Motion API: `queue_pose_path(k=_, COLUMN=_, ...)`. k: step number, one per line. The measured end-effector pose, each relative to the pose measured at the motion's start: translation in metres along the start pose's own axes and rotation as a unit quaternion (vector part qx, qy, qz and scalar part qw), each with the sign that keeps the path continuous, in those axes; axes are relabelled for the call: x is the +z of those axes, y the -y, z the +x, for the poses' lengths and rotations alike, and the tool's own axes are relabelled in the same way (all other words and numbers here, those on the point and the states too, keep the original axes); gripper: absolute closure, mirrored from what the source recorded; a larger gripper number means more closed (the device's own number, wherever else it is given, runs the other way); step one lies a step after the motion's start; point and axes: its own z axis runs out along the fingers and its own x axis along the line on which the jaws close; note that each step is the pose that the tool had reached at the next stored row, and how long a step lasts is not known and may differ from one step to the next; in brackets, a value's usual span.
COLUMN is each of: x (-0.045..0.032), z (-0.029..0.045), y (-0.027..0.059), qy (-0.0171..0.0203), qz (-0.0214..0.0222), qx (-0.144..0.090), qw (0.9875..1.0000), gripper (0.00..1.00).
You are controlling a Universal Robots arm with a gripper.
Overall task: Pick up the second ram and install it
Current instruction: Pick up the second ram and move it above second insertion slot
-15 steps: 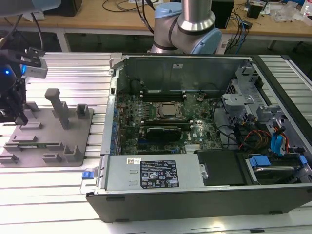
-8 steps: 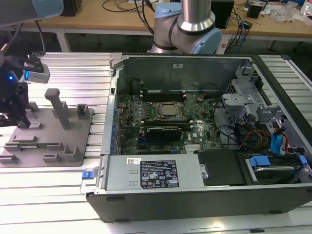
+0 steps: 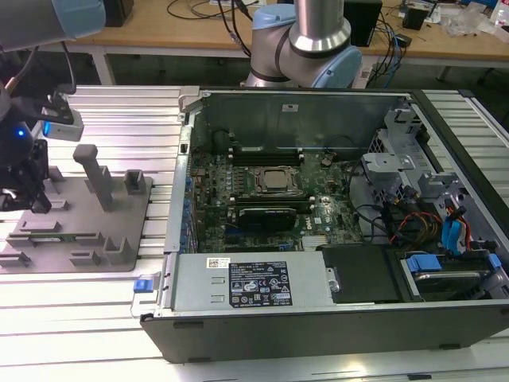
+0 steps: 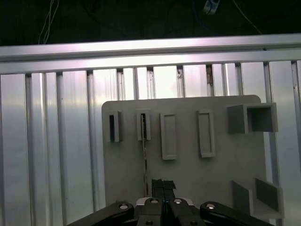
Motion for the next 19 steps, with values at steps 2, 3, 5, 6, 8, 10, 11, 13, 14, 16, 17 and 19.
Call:
queue_pose_path(k=2, x=0.0019, z=0.0009, y=0.0, qy=-0.0001, qz=-0.0001, qx=0.0, qw=1.0, gripper=0.92)
queue_pose_path(k=3, x=0.0029, z=0.0014, y=0.0001, qy=0.0, qz=-0.0001, qx=0.0, qw=1.0, gripper=0.92)
queue_pose_path(k=5, x=0.0055, z=0.0028, y=0.0001, qy=0.0, qz=0.0, qx=0.0, qw=1.0, gripper=0.92)
queue_pose_path(k=6, x=0.0083, z=0.0056, y=-0.0001, qy=0.0, qz=0.0, qx=-0.001, qw=1.0, gripper=0.92)
queue_pose_path(k=8, x=0.011, z=0.0085, y=-0.0002, qy=-0.0001, qz=-0.0001, qx=-0.001, qw=1.0, gripper=0.92)
queue_pose_path(k=10, x=0.0135, z=0.0102, y=0.0, qy=-0.0001, qz=-0.0001, qx=-0.004, qw=1.0, gripper=0.92)
queue_pose_path(k=11, x=0.0148, z=0.0107, y=0.0001, qy=-0.0004, qz=-0.0003, qx=-0.007, qw=1.0, gripper=0.92)
queue_pose_path(k=13, x=0.0166, z=0.011, y=0.0002, qy=-0.0006, qz=-0.0004, qx=-0.013, qw=0.9999, gripper=0.92)
queue_pose_path(k=14, x=0.0183, z=0.0112, y=-0.0005, qy=-0.0012, qz=-0.0007, qx=-0.022, qw=0.9998, gripper=0.92)
queue_pose_path(k=16, x=0.0213, z=0.0114, y=-0.0026, qy=-0.0017, qz=-0.0009, qx=-0.035, qw=0.9994, gripper=0.92)
queue_pose_path(k=17, x=0.0224, z=0.0116, y=-0.003, qy=-0.0019, qz=-0.001, qx=-0.038, qw=0.9993, gripper=0.92)
queue_pose_path(k=19, x=0.028, z=0.0122, y=-0.0043, qy=-0.0021, qz=-0.0017, qx=-0.041, qw=0.9992, gripper=0.92)
